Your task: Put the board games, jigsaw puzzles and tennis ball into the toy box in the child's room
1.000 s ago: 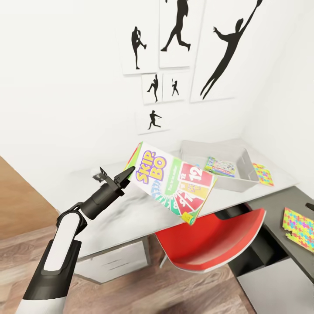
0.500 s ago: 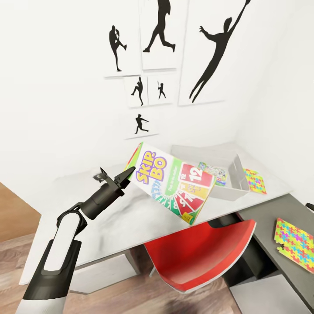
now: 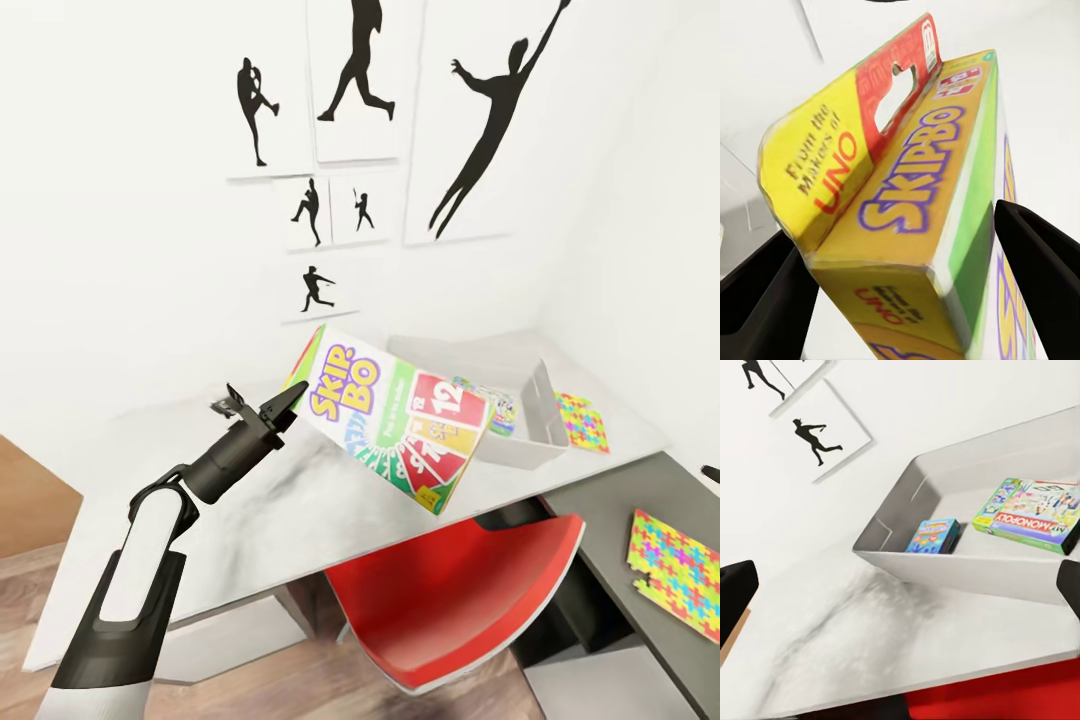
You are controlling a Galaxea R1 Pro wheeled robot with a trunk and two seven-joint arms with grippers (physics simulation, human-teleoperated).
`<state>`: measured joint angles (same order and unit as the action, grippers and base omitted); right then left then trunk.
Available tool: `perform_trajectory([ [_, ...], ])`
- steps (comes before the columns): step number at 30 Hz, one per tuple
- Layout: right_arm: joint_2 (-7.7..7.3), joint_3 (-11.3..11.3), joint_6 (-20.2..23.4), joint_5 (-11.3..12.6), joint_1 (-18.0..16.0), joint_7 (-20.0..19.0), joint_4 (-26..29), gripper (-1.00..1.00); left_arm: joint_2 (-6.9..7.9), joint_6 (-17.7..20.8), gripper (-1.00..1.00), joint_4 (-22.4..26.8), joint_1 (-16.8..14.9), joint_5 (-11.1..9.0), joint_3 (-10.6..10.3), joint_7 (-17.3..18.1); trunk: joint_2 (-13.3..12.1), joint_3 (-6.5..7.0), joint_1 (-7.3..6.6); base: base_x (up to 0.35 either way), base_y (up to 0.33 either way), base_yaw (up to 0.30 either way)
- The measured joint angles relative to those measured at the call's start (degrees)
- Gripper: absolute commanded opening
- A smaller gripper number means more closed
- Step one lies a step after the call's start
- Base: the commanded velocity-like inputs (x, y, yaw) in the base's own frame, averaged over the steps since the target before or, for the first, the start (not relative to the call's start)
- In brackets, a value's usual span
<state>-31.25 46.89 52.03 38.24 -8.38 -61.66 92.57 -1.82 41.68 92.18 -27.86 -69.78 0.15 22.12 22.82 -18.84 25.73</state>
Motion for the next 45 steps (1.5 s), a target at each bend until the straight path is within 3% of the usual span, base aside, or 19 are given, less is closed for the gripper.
perform_trajectory([
  [13, 0.03, 0.0, 0.0, 0.0, 0.0, 0.0, 0.0, 1.00, -0.05, -1.0, -1.00, 0.0, 0.1, 0.0, -0.3, 0.0, 0.0, 0.00, 0.01, 0.178, -0.068, 0.000],
  [26, 0.03, 0.0, 0.1, 0.0, 0.0, 0.0, 0.0, 1.00, -0.07, -1.3, -1.00, 0.0, 0.2, 0.0, -0.4, 0.2, 0.0, 0.00, 0.02, 0.025, -0.020, 0.004],
  [45, -0.02, 0.0, 0.2, 0.0, 0.0, 0.0, 0.0, 1.00, -0.04, -1.4, -1.00, 0.0, 0.2, 0.1, -0.5, 0.1, 0.0, 0.00, 0.02, 0.002, -0.066, 0.111],
])
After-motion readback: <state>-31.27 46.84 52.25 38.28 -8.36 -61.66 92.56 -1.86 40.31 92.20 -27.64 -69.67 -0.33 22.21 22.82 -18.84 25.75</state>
